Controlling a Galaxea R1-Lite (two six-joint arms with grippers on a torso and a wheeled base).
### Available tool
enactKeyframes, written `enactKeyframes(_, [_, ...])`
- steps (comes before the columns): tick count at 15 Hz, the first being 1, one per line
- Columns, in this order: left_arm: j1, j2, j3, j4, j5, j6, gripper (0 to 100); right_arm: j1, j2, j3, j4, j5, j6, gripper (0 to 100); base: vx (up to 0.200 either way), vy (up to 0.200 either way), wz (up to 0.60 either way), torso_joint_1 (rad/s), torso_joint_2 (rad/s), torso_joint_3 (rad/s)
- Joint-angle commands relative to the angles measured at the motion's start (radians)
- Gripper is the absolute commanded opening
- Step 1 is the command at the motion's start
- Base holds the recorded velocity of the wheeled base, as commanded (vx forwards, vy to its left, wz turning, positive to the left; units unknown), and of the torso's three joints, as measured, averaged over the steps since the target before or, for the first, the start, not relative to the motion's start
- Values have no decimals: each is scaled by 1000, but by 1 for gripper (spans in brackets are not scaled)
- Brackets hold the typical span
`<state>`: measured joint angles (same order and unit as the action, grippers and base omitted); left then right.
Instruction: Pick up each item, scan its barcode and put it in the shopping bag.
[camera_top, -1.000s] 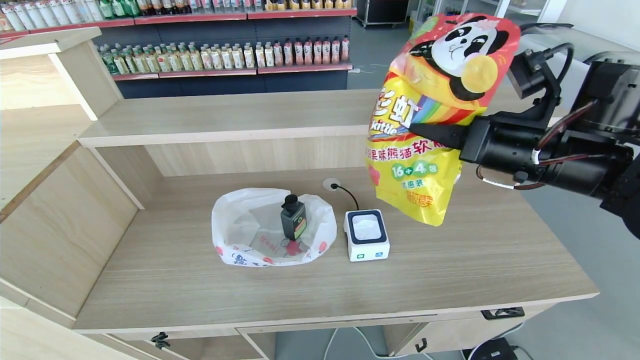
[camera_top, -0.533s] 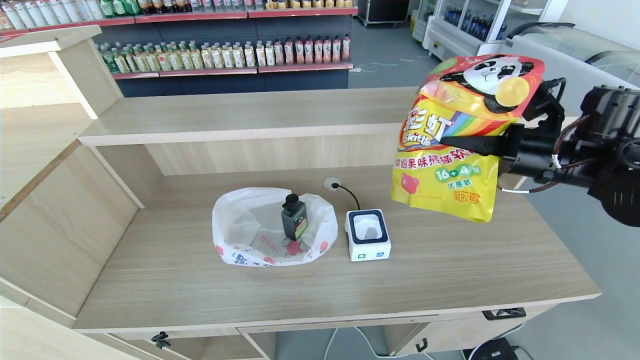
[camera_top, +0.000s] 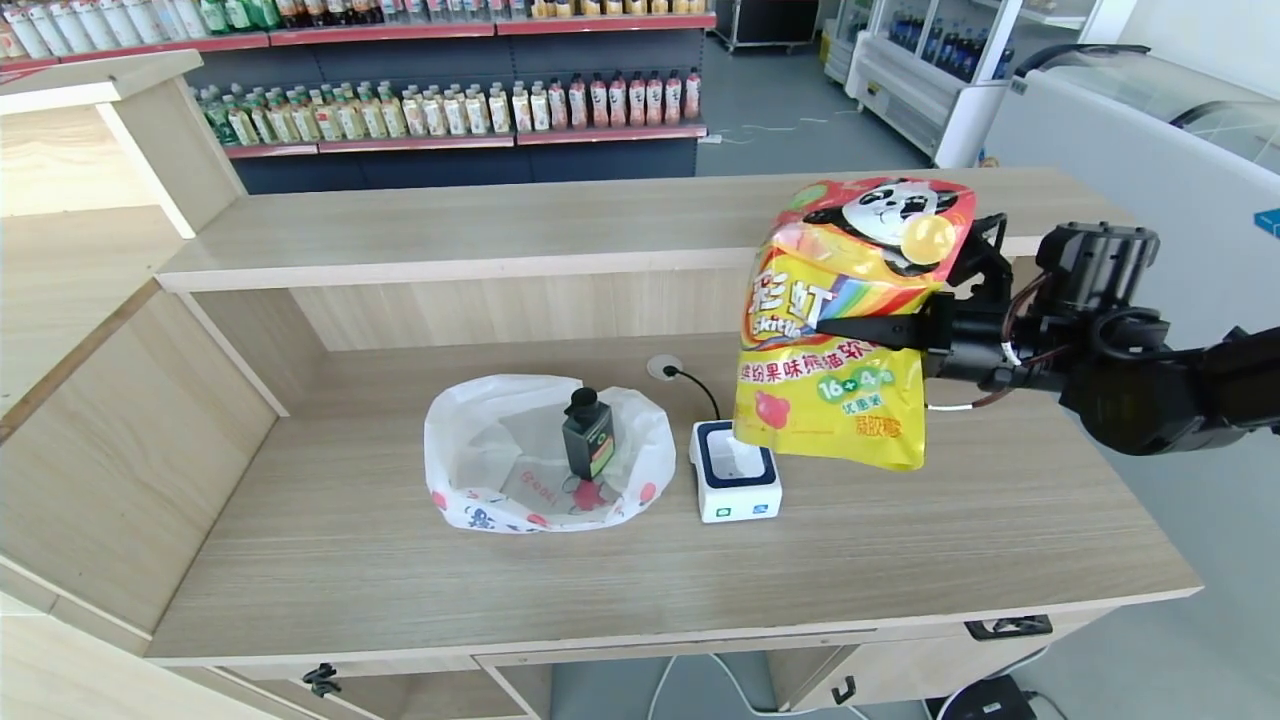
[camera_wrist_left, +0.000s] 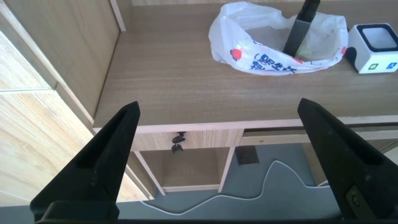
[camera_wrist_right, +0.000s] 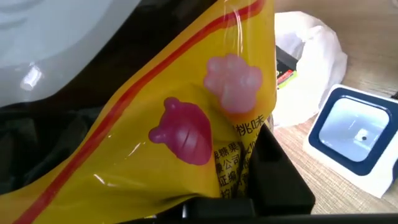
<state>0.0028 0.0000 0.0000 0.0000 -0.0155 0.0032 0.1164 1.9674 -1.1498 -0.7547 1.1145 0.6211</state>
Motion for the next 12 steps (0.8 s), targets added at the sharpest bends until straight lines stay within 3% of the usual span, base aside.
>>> enactKeyframes(1, [0,0,0,0,0,0,100,6,42,-30,-2,68,5,0,0,0,0,0,0,0])
enactKeyframes(6, [0,0,0,0,0,0,100,-18,79,-30,-2,166,-7,0,0,0,0,0,0,0])
enactKeyframes(12, [0,0,0,0,0,0,100,-40,140,-47,-2,173,-83,0,0,0,0,0,0,0])
